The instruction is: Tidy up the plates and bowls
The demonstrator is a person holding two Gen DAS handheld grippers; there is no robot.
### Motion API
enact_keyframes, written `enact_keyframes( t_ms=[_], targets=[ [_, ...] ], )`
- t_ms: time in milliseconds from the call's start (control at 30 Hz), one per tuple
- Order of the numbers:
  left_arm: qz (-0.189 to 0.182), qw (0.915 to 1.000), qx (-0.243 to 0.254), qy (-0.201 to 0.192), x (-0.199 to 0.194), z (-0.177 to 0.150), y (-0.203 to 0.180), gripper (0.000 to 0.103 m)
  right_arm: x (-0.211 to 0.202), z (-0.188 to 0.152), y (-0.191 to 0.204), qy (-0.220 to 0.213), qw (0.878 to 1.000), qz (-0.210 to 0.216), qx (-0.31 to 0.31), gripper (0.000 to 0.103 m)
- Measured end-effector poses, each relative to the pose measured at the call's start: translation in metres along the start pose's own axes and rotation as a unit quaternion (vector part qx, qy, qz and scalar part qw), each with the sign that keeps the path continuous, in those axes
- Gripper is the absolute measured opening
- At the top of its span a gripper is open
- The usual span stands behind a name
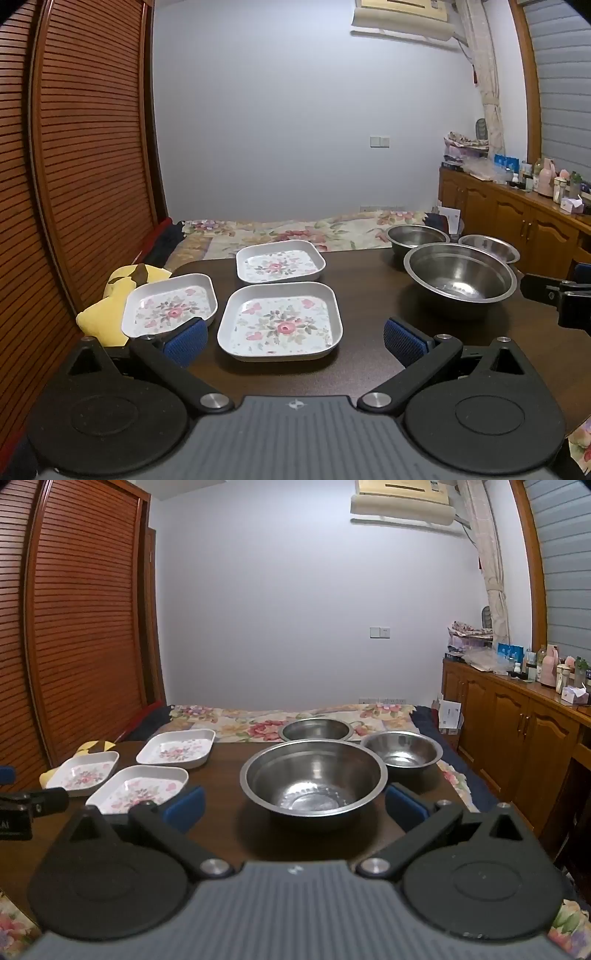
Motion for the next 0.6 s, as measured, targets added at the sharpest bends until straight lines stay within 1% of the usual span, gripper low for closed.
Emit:
enact_keyframes(
  t_ms=[167, 200, 267, 300, 600],
  targets=[
    [-0.001, 1.0, 0.0, -0.003, 0.0, 0.001, -0.002, 0.103, -0.001, 0.002, 0.002, -0.005, 1.0, -0.003, -0.004, 0.103],
    [-0.001, 1.0, -0.002, -0.003, -0.004, 0.008, 0.001, 0.103, 0.0, 0.002, -0.001, -0.004, 1.0, -0.001, 0.0, 0.103],
    [-0.001, 1.0, -0.003, -0.004, -0.004, 0.01, 0.001, 0.103, -0.001, 0.003, 0.0, -0.009, 1.0, -0.001, -0.001, 0.103],
    [-0.001, 1.0, -0.005, -0.008, -0.005, 0.006, 0.002, 0.103, -0.003, 0.004, -0.003, -0.011, 1.0, 0.001, 0.002, 0.103],
    [-0.002, 0.9999, -0.008, -0.011, -0.004, 0.005, 0.003, 0.103, -0.012, 0.01, -0.002, -0.027, 1.0, 0.001, 0.002, 0.103]
  ],
)
Point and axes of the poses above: each gripper's, at about its wrist camera, not at the fingertips, and x roughly the way its jaws point, y to its left, z to its top, the point moved 4 cm from there along x, roughly the way its jaws point, and after that the axes turned 12 degrees about z, right-handed, at the moved point
